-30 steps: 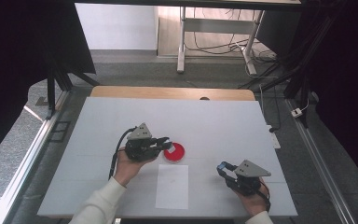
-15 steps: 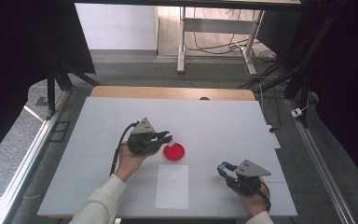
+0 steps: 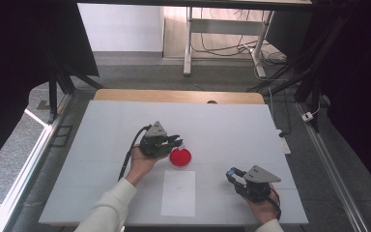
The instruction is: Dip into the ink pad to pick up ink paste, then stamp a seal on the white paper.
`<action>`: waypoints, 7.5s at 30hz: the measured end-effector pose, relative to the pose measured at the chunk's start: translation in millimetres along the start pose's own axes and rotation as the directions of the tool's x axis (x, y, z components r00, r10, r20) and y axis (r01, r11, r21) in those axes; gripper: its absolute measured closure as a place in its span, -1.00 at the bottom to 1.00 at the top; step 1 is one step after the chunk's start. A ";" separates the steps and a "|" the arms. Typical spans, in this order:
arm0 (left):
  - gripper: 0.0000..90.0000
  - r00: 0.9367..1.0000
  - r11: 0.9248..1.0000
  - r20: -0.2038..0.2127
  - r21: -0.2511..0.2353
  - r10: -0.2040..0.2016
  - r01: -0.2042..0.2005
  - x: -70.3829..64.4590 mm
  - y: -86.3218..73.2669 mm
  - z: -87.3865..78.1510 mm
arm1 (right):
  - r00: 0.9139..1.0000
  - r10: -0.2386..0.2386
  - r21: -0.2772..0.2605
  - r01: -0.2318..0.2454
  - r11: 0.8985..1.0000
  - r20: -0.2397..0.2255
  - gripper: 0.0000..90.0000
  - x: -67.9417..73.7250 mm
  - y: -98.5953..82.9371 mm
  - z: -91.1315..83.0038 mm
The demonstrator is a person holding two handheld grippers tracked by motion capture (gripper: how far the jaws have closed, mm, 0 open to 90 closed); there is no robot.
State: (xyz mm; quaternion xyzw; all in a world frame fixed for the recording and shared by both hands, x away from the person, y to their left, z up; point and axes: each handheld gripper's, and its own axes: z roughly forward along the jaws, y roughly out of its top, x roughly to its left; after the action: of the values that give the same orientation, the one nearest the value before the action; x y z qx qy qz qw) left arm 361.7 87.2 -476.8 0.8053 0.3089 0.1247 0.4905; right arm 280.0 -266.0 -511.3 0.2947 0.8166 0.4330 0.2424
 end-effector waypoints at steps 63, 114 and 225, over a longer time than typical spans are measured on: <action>0.68 1.000 0.981 -0.014 0.192 0.022 -0.019 0.9 -11.0 34.6 | 1.000 -0.003 0.002 0.003 1.000 -0.006 0.45 2.6 -1.4 3.4; 0.68 0.999 0.982 0.005 0.185 0.049 -0.049 -3.7 -2.4 18.2 | 1.000 -0.001 0.001 0.001 1.000 -0.009 0.45 2.3 -1.3 2.1; 0.67 0.995 0.999 0.098 0.032 0.018 -0.021 -14.6 1.7 -44.5 | 1.000 0.002 -0.010 -0.002 1.000 0.001 0.44 1.8 -0.3 0.6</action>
State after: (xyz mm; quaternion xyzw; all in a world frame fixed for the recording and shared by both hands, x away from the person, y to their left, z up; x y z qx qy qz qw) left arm 328.5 109.2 -452.1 0.8215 0.2786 0.0846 0.4903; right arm 279.0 -264.5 -512.1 0.2944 0.8142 0.4370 0.2437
